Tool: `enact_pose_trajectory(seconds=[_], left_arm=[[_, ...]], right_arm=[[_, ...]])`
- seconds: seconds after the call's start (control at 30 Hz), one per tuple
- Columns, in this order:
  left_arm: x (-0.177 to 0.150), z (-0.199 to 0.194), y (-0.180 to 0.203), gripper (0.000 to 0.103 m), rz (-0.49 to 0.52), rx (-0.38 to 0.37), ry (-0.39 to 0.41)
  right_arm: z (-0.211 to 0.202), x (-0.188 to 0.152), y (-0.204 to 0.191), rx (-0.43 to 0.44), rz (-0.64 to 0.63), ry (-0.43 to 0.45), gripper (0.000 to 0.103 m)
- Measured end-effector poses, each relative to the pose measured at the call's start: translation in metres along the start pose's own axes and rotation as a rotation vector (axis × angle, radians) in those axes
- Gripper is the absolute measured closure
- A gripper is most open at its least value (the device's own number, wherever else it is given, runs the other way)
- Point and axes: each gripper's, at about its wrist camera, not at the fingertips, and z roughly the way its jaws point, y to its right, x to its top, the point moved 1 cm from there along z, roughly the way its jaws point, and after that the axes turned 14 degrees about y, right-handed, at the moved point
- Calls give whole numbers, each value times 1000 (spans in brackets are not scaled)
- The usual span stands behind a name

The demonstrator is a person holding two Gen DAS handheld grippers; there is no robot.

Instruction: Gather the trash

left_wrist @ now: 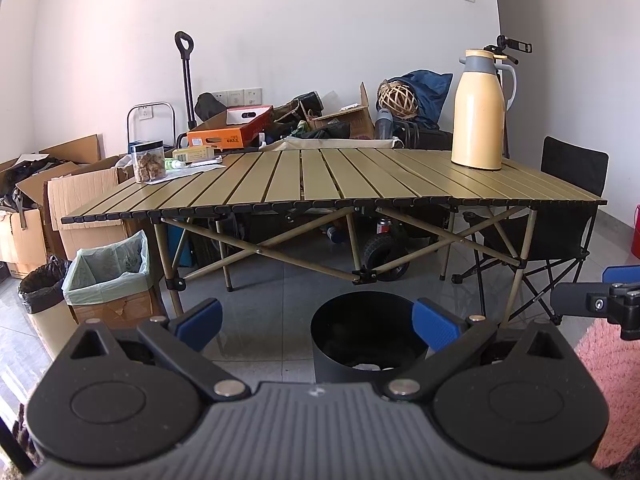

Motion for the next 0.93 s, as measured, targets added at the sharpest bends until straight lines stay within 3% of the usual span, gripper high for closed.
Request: enact_pose_trajectory(seconds=[0.93], left_arm=[[0,9,3,0,15,-31,-13]], right_arm=[[4,1,3,-3,2,-4,0]])
